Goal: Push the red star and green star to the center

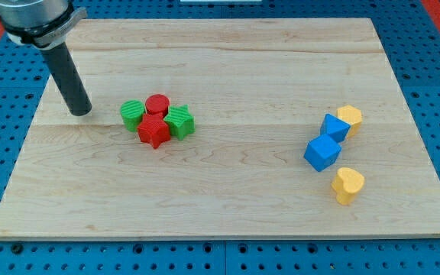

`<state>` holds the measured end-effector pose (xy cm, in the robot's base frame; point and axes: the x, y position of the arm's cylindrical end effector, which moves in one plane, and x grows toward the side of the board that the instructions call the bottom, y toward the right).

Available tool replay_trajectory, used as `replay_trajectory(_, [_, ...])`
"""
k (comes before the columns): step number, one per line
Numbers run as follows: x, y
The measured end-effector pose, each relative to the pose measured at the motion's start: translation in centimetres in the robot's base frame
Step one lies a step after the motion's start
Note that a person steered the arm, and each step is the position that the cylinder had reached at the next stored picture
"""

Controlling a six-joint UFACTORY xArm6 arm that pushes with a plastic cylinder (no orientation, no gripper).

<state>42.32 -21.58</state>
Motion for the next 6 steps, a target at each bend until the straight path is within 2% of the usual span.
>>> replay_trajectory(2, [4.3, 4.7])
replay_trajectory(4, [3.7, 12.4])
replay_trajectory(6, [0.9, 19.3])
